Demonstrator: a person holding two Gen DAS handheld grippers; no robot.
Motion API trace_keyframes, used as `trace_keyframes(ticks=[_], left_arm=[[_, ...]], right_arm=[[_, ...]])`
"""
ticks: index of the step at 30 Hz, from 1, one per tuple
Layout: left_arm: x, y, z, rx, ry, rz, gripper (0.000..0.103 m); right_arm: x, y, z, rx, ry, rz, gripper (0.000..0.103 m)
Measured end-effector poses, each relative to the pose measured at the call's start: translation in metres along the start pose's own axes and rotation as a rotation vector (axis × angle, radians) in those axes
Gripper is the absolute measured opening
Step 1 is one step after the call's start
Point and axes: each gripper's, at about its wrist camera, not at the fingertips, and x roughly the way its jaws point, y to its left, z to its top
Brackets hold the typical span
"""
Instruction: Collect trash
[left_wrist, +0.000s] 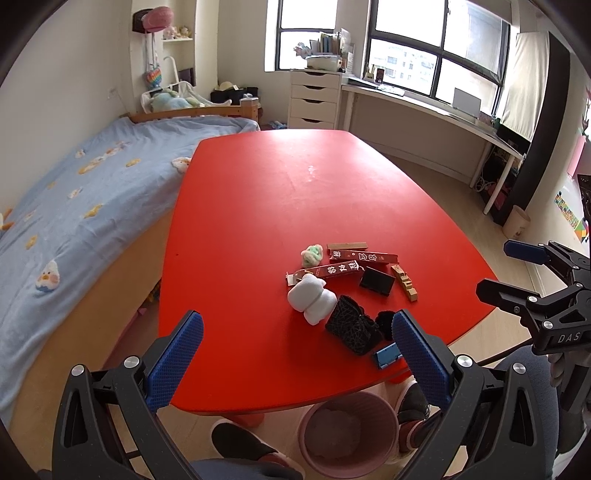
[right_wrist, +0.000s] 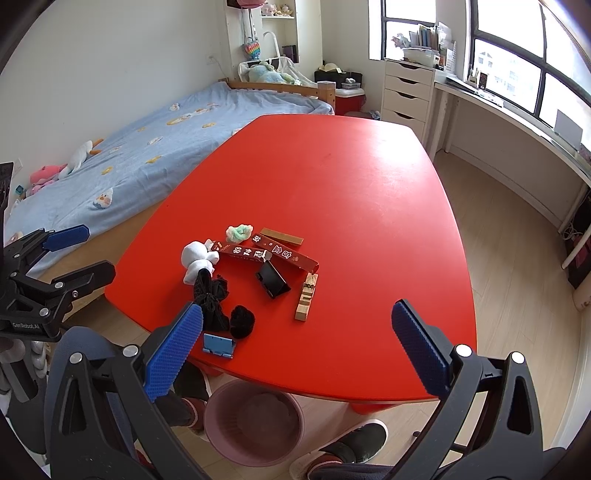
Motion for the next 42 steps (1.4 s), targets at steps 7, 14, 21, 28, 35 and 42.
trace_keyframes(ticks=[7,14,21,28,35,42], left_arm=[[-0.001,0.001,-0.001,0.002,0.005,0.002,0.098],[-0.001,0.001,-0.001,0.0,0.006,0.003,0.098],[0.004,0.002,-0.001,-0.009,0.018,-0.001,0.098],[0.006,0.004,-0.001,-0.019,0.027,-0.004,0.098],[0.01,0.005,0.002,-0.035,0.041,-0.008,0.098],[0.023,0.007,0.011,-0.062,0.082,-0.025,0.098]], right_arm=[[0.001,0.001,-0.001,0.001,0.002,-0.001,0.1],[0.0,0.001,-0.001,0.001,0.004,-0.001,0.1],[0.007,0.002,-0.004,0.0,0.015,0.002,0.1],[0.01,0.0,-0.005,0.004,0.015,0.0,0.1],[0.012,-0.003,-0.004,0.013,0.021,-0.001,0.1],[0.029,-0.008,0.007,0.036,0.08,-0.009,0.1]])
